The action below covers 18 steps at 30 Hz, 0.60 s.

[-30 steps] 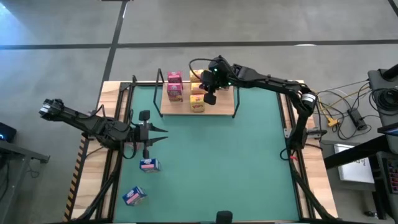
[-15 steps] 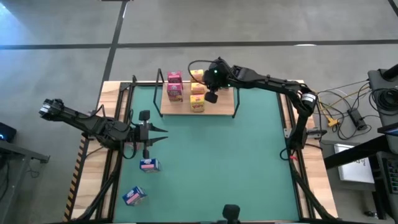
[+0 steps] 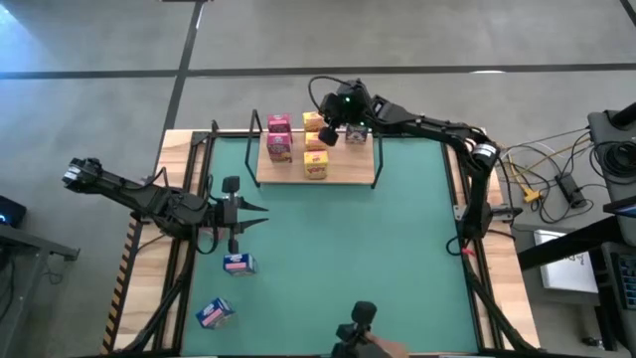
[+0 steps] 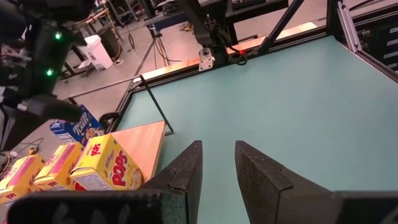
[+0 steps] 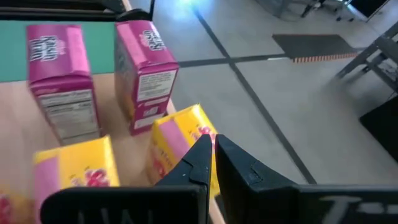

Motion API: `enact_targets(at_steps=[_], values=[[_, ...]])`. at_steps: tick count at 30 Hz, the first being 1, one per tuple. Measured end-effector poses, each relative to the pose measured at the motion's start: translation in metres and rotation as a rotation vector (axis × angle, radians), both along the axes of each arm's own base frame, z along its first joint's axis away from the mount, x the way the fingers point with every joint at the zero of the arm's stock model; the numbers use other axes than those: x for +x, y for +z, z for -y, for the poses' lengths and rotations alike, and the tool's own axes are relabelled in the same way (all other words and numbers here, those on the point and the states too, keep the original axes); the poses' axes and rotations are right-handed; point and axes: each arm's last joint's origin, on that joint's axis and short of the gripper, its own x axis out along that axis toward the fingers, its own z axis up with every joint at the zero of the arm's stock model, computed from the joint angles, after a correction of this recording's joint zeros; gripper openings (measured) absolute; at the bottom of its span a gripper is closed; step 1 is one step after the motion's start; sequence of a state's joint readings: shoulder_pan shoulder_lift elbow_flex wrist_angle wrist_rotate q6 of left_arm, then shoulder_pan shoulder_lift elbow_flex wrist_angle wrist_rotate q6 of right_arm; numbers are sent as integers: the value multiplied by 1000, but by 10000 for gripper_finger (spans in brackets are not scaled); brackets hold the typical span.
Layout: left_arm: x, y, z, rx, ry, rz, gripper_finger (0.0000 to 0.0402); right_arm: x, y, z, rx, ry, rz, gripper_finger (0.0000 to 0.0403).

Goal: Stack cereal on shelf
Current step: Adjust the yellow cereal boxes on the shelf

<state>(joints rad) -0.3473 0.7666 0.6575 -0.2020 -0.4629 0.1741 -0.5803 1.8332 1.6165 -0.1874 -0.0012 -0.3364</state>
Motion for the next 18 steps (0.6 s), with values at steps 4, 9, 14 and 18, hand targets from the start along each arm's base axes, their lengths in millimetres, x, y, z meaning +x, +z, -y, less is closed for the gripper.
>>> enact_targets(at_steps=[4, 9, 14, 18], values=[[0, 0, 0, 0, 0, 0, 77, 7, -9, 6, -18, -3, 24, 13], [0, 0, 0, 0, 0, 0, 77, 8, -15, 11, -16, -13, 23, 13], [0, 0, 0, 0, 0, 0, 77, 5, -20, 17, 5, -30, 12, 13], [0, 0, 0, 1, 0, 0, 77, 6, -27, 18, 18, -31, -6, 13]])
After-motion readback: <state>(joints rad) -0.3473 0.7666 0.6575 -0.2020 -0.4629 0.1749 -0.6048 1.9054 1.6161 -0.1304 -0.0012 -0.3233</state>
